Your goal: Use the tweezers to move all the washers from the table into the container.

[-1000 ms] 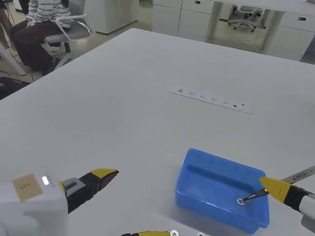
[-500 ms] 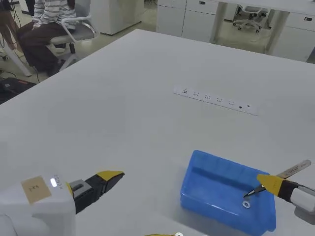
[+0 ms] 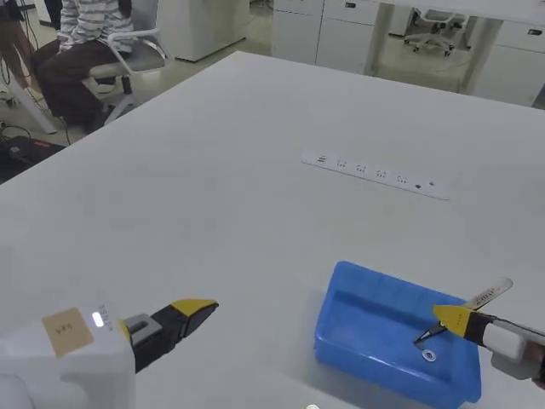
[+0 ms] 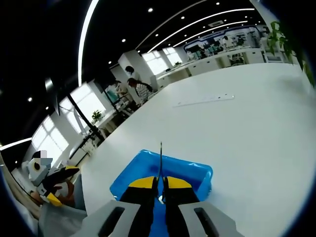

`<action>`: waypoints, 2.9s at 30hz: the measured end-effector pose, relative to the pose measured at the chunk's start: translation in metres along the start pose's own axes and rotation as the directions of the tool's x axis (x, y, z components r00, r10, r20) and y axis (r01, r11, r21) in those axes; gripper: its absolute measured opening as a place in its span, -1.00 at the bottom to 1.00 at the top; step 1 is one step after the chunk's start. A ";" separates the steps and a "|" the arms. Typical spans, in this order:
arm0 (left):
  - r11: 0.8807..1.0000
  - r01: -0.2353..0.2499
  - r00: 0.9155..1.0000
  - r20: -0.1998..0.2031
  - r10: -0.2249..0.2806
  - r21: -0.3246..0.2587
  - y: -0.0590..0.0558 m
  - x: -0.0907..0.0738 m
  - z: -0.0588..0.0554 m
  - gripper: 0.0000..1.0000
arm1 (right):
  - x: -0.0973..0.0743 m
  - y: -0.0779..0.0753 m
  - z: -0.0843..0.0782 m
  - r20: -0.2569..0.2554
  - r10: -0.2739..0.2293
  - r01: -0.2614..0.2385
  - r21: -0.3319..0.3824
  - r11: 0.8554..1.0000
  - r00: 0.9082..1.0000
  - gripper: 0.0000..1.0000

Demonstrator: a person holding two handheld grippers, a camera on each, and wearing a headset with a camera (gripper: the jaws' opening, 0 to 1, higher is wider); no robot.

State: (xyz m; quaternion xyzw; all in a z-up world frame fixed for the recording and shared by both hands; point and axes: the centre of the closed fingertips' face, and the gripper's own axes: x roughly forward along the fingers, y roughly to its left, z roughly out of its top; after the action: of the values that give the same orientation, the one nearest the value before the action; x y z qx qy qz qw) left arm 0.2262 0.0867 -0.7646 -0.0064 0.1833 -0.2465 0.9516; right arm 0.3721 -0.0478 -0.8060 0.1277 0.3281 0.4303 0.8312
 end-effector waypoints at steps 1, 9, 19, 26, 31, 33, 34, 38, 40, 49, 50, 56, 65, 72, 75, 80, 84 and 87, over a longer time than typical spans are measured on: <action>1.000 -0.001 1.000 0.002 0.001 0.000 0.000 0.000 0.000 0.53 | 0.002 0.000 -0.001 -0.005 0.000 0.000 -0.005 1.000 1.000 -0.93; 1.000 -0.003 1.000 -0.001 0.003 -0.001 0.001 0.000 0.000 0.53 | 0.014 -0.002 -0.011 -0.055 -0.022 0.017 -0.092 0.996 0.998 -0.93; 1.000 -0.003 1.000 0.000 0.003 -0.001 0.001 0.000 0.000 0.53 | 0.018 -0.002 -0.018 -0.084 -0.039 0.021 -0.210 0.978 0.996 -0.94; 1.000 -0.001 1.000 -0.002 0.001 0.001 0.001 0.000 0.000 0.52 | 0.021 0.002 -0.018 -0.098 -0.045 0.011 -0.320 0.947 0.994 -0.93; 1.000 -0.002 1.000 -0.002 0.002 0.001 0.001 0.000 0.000 0.52 | 0.023 0.007 -0.020 -0.115 -0.046 -0.006 -0.415 0.910 0.992 -0.93; 1.000 -0.002 1.000 -0.001 0.002 0.002 0.001 0.000 0.000 0.52 | 0.023 0.009 -0.021 -0.122 -0.051 -0.012 -0.468 0.884 0.991 -0.93; 1.000 -0.001 1.000 -0.001 0.001 0.001 0.000 0.000 0.000 0.52 | 0.023 0.011 -0.022 -0.125 -0.048 -0.017 -0.474 0.880 0.991 -0.93; 1.000 -0.001 1.000 -0.002 0.001 0.002 0.000 0.000 0.000 0.52 | 0.024 0.014 -0.024 -0.129 -0.045 -0.029 -0.520 0.854 0.991 -0.92; 1.000 -0.002 1.000 -0.002 0.002 0.003 0.000 0.000 0.000 0.52 | 0.024 0.012 -0.022 -0.122 -0.046 -0.025 -0.525 0.851 0.991 -0.92; 1.000 -0.001 1.000 -0.001 0.001 0.000 0.000 -0.001 0.000 0.52 | 0.011 0.024 -0.007 -0.057 -0.030 -0.004 -0.518 0.856 0.998 -0.92; 1.000 -0.001 1.000 -0.002 0.001 0.001 0.000 -0.001 0.000 0.52 | 0.009 0.027 -0.006 -0.051 -0.025 -0.005 -0.515 0.857 0.998 -0.92; 1.000 0.000 1.000 0.001 0.000 0.002 0.000 -0.001 0.000 0.52 | -0.003 0.046 0.000 -0.016 -0.001 -0.007 -0.514 0.858 1.000 -0.92; 1.000 0.006 1.000 0.002 -0.006 0.003 -0.001 0.000 0.001 0.52 | -0.018 0.069 0.003 0.011 0.028 -0.019 -0.503 0.864 1.000 -0.92; 1.000 0.007 1.000 0.003 -0.007 0.003 -0.001 0.000 0.001 0.52 | -0.023 0.084 -0.005 0.003 0.063 -0.053 -0.478 0.877 0.998 -0.92; 1.000 0.008 1.000 0.004 -0.008 0.005 -0.001 0.000 0.001 0.52 | -0.023 0.091 -0.010 -0.002 0.091 -0.082 -0.444 0.892 0.996 -0.92; 1.000 0.012 1.000 0.001 -0.012 0.003 -0.002 0.000 0.000 0.51 | -0.016 0.094 -0.024 -0.037 0.120 -0.124 -0.416 0.901 0.992 -0.92; 1.000 0.012 1.000 0.001 -0.012 0.001 -0.002 0.000 0.000 0.51 | -0.009 0.093 -0.037 -0.068 0.135 -0.151 -0.383 0.911 0.988 -0.92; 1.000 0.014 1.000 0.002 -0.014 -0.001 -0.002 0.000 0.000 0.51 | -0.004 0.090 -0.047 -0.094 0.135 -0.161 -0.365 0.917 0.986 -0.92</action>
State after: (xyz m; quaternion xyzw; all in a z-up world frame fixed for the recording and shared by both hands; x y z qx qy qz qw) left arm 0.2255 0.0848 -0.7644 -0.0086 0.1825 -0.2529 0.9501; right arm 0.2825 -0.0009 -0.7950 -0.0217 0.2578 0.5503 0.7939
